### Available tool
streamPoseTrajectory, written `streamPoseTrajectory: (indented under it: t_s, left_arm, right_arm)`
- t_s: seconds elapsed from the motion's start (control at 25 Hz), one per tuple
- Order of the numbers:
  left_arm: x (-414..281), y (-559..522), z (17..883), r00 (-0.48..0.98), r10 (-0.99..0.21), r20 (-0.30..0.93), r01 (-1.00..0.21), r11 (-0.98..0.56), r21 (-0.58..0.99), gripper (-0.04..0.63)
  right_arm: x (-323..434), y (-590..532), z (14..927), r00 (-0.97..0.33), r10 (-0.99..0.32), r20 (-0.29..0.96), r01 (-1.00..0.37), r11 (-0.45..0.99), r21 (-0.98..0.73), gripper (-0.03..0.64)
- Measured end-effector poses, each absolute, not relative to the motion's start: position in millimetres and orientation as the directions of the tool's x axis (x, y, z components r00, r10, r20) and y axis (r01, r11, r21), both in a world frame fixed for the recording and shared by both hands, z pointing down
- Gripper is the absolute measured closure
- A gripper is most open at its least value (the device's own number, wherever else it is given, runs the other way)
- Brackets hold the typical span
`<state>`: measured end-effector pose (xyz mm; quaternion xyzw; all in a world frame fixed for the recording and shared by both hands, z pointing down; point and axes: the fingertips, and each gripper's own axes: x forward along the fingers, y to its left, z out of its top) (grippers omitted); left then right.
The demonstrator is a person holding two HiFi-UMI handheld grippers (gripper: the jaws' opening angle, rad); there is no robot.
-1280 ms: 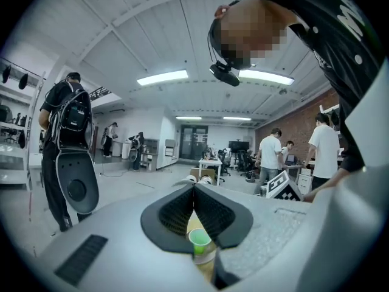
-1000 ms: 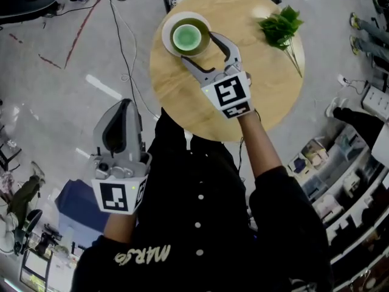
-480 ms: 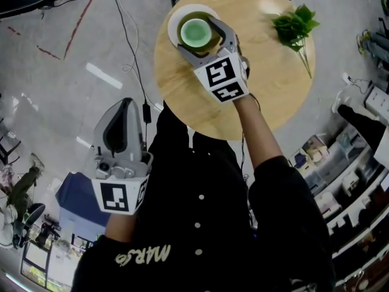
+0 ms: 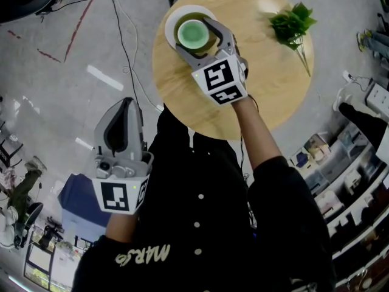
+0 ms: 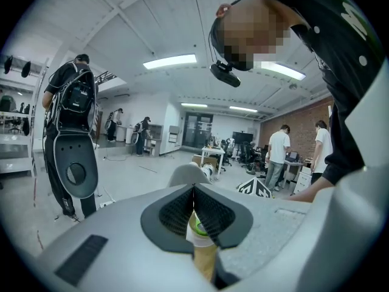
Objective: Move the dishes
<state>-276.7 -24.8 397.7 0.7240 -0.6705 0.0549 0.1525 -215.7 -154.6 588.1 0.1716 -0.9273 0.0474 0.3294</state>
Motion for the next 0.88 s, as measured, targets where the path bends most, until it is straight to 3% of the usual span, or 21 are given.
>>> streamPoseTrajectory:
  t_s: [0.56,0.88]
  left_arm:
    - [-220,-44,350,0.191,-0.957,0.218,-0.978,-0.167,0.124,0.592]
    - [-162,-43,335,0.265,-0.950,0.167,-0.962,-0.251,0.105,0.592]
  right_arm:
    - [-182,-139,479,-0.784,-0.363,0.503,-0.424,0.906,-0.007,0.255]
    - [-95,-130,463,-0.740,-0.457,0.493,-0.522,0.853,0.009,0.255]
